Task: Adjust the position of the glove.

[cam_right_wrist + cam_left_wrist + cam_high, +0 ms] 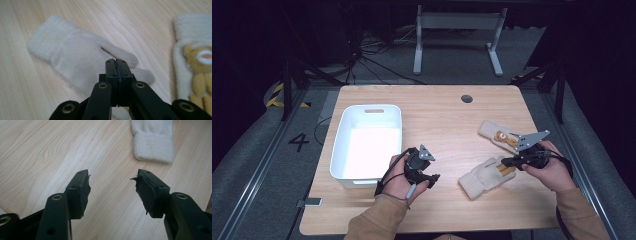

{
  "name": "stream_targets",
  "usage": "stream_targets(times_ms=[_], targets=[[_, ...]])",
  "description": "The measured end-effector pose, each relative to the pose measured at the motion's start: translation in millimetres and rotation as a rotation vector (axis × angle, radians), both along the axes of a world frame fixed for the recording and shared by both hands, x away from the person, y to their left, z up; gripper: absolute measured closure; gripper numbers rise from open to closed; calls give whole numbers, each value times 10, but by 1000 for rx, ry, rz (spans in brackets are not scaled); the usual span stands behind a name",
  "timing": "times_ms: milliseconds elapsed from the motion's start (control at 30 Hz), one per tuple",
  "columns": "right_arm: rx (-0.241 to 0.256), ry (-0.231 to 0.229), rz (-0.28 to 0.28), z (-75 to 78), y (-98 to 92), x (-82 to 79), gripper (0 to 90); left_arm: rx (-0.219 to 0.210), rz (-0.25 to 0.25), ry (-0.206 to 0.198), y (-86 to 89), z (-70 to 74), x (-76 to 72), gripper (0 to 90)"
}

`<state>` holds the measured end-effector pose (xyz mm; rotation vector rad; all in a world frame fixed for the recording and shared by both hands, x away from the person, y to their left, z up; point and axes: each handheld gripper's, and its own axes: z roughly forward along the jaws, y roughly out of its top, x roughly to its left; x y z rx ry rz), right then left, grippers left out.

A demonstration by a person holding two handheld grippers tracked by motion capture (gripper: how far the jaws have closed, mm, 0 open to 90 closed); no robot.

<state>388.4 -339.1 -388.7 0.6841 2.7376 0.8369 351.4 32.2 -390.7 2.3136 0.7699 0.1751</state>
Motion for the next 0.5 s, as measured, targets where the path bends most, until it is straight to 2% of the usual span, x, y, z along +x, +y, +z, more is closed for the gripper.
stream_targets(times_ms=[200, 233, 267, 400, 500], targets=[[-21, 40, 88, -57, 59, -28, 900, -9, -8, 2, 5, 42, 0, 451], [-21, 40, 88, -57, 59, -28, 900, -9, -8, 2, 5, 42, 0, 451], [-34, 59, 104, -79, 89, -37, 900, -11, -14, 2, -2, 48, -6, 453], [-54, 98, 149, -120, 120, -63, 900, -32, -52, 39, -34, 58, -24, 506], [-61, 119, 184, -151, 164, -88, 900, -43, -71, 46, -62, 59, -36, 521]])
